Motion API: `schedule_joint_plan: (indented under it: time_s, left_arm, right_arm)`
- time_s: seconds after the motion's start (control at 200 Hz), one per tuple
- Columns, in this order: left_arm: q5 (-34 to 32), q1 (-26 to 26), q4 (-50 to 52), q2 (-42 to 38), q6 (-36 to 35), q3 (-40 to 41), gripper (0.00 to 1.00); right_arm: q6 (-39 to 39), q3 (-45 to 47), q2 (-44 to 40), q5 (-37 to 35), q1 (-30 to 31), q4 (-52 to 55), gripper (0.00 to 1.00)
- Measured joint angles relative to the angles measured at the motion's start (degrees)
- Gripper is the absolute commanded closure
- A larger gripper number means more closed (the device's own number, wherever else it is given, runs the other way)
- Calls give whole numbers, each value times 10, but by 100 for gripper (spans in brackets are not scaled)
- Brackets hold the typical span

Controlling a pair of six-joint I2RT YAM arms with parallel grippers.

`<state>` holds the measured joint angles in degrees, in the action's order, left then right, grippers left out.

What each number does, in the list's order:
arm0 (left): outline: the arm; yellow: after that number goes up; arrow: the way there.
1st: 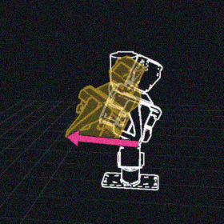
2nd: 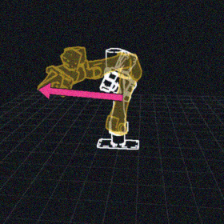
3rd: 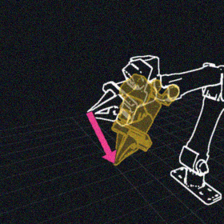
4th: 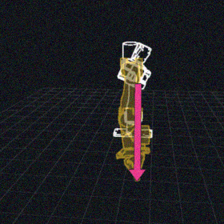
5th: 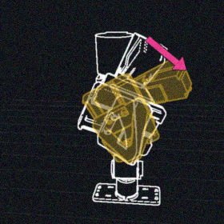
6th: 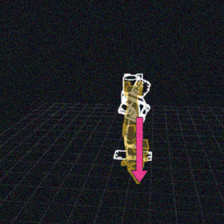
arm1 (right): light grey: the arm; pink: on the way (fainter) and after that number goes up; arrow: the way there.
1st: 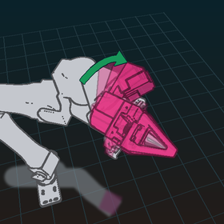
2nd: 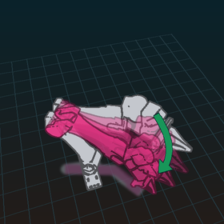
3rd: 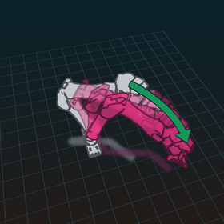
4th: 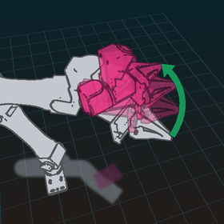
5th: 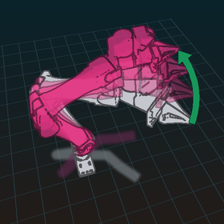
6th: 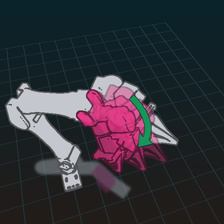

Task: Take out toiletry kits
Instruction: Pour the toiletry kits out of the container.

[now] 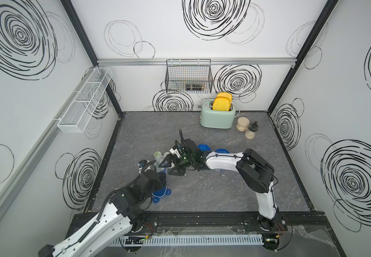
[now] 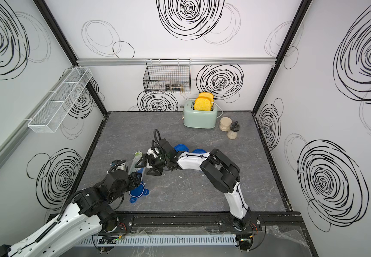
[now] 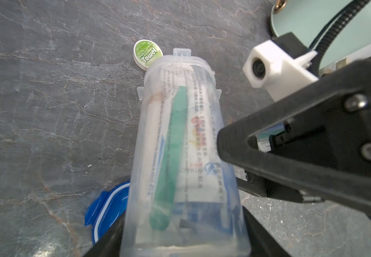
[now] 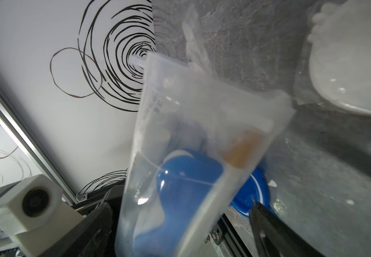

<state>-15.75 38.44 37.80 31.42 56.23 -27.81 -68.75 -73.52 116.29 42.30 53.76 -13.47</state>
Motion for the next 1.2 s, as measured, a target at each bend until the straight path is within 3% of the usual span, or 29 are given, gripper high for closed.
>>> schedule_joint_plan:
  time_s: [0.47, 0.846, 1.201]
  left_arm:
    - [95, -108, 0, 71, -48, -39, 79]
    - [132, -150, -1, 91, -74, -57, 80]
    - [154, -159, 26, 103, -101, -89, 82]
  right_arm:
    - [75, -15, -24, -44, 0, 75, 0]
    - [98, -15, -61, -65, 4, 96, 3]
    - [106, 2, -99, -76, 11, 100, 4]
